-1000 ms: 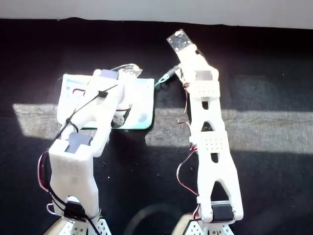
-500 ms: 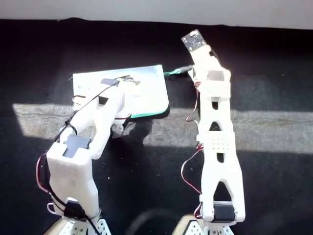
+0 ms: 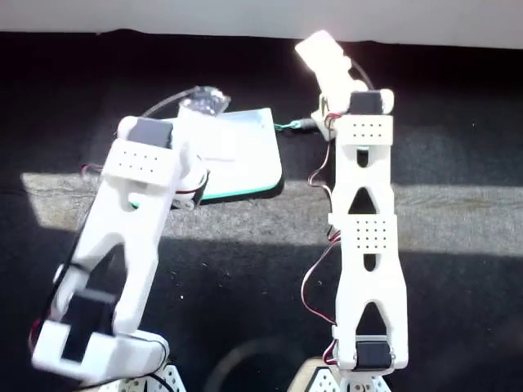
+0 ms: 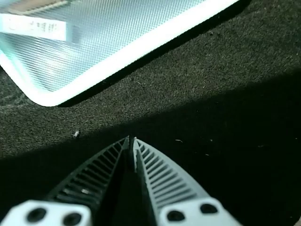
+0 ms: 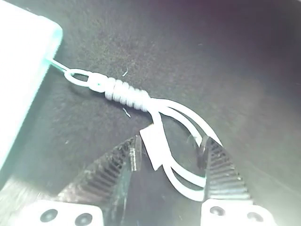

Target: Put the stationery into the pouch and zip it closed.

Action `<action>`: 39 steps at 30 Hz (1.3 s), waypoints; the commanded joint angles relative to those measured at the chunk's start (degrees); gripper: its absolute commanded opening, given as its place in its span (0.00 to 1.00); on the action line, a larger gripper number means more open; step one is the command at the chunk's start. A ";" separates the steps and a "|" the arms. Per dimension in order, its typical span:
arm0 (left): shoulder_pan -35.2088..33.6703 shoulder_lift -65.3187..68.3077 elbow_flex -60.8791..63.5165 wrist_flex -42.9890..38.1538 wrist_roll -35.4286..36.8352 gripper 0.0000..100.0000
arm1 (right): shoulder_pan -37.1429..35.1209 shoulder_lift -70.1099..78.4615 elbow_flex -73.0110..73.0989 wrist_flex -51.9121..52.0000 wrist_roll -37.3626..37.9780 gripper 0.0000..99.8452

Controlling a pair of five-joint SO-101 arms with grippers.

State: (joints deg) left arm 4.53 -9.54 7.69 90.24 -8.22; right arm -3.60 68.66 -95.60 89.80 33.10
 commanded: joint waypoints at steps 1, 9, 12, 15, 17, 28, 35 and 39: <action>-5.05 -12.70 -0.13 0.44 -0.35 0.01 | -0.57 -11.12 -5.85 6.29 -5.71 0.20; -15.96 -23.43 9.27 0.44 -0.18 0.01 | 0.31 -32.40 -5.41 11.47 -27.87 0.17; -16.40 -27.38 15.34 0.44 -0.09 0.01 | -0.22 -42.24 -2.86 11.47 -28.75 0.07; -16.40 -32.92 20.88 -1.49 -0.09 0.01 | -0.48 -54.11 5.76 11.47 -28.66 0.01; -16.48 -37.76 26.07 -6.07 -0.09 0.01 | -0.48 -63.78 16.66 11.47 -28.66 0.02; -14.90 -69.76 69.67 -32.09 -0.35 0.01 | -2.07 -116.18 108.97 6.99 -29.01 0.02; -12.97 -87.69 85.58 -32.26 -0.35 0.01 | 6.55 -147.21 150.55 -12.79 -29.01 0.02; -12.88 -95.87 89.10 -30.07 -0.18 0.01 | 8.57 -165.93 174.20 -24.04 -29.01 0.02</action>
State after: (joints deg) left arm -9.27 -100.70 96.13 59.21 -8.13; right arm 3.78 -83.96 61.05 73.19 4.79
